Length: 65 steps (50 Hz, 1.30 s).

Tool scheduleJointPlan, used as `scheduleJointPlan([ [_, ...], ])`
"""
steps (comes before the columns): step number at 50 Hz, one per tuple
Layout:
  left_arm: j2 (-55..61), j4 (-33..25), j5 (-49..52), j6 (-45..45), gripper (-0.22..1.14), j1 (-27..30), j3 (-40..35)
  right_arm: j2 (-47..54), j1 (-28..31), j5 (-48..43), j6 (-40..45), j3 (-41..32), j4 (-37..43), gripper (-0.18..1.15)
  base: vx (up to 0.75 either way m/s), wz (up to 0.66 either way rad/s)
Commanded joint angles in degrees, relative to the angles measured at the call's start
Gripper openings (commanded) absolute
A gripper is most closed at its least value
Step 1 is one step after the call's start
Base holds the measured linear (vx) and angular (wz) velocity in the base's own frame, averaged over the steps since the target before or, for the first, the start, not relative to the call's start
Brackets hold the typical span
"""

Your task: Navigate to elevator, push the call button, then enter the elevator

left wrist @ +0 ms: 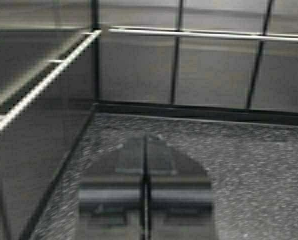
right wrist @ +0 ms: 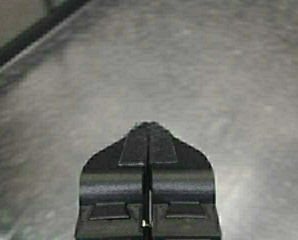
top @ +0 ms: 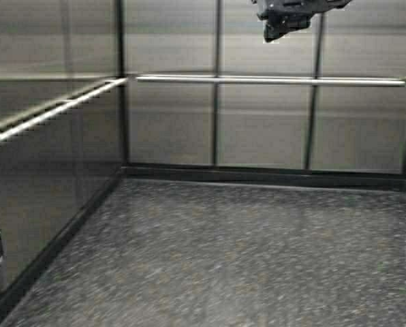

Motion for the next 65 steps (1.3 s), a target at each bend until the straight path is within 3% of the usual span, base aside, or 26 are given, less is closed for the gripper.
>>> scheduleJointPlan([
  [1,-0.2,0.1,-0.4,-0.1,0.02,0.1,-1.2,-1.4,0.2,-0.4,0.1,-1.0,0.1,0.06,0.43,-0.36],
  [21,-3.0,0.1,-0.4,-1.3,0.02,0.1,-0.6,-2.1,0.2,-0.5,0.0,-0.7,0.1,0.06,0.41,-0.22],
  [35,-13.1,-0.5,0.9,-2.5,0.02,-0.2,1.8,-1.1,0.3,-2.2,-0.2,-0.5,0.1,0.06,0.36,-0.13],
  [43,-6.4,0.1,2.4,-1.7,0.02,0.7,-3.4,6.8,-2.3,-3.3,-1.5,-8.6,-0.4,0.06,-0.01,-0.19],
  [52,-3.7,-0.2,4.0,-3.7,0.02,0.8,-1.8,6.2,-3.5,-2.0,-1.7,-3.9,-0.4,0.06,0.05,-0.25],
  [65,-3.5,-1.8,7.1,-2.1,0.02,0.8,0.9,6.7,-6.7,-3.2,-2.0,-3.3,-0.8,0.06,0.0,0.01],
])
